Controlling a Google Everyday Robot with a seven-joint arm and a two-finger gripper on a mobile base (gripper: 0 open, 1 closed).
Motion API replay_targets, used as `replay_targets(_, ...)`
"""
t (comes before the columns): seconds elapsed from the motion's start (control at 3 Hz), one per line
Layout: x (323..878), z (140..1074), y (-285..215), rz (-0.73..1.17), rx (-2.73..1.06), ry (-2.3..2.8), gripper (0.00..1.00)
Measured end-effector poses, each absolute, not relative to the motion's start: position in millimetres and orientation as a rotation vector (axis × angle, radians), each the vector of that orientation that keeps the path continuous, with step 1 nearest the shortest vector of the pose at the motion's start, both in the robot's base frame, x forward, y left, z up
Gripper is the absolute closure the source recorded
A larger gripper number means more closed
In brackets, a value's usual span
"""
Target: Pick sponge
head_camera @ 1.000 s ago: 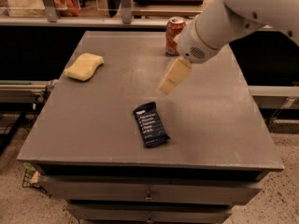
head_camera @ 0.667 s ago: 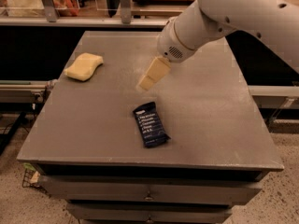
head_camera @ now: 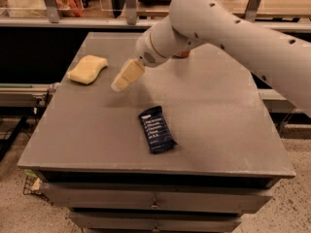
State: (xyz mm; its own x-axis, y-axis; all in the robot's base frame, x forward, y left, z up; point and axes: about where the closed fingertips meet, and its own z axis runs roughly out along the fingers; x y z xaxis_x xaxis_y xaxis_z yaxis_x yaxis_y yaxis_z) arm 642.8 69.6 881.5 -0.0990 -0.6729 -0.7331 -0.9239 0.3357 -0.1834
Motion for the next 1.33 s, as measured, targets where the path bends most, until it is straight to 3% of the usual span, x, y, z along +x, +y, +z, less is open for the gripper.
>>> replay_targets(0.67,683.3,855.6,131.7,0.502,-1.305,1.852,0.0)
replay_targets(1.33,684.9,848.5,179.1,0.591,-1.287,1.818,0.0)
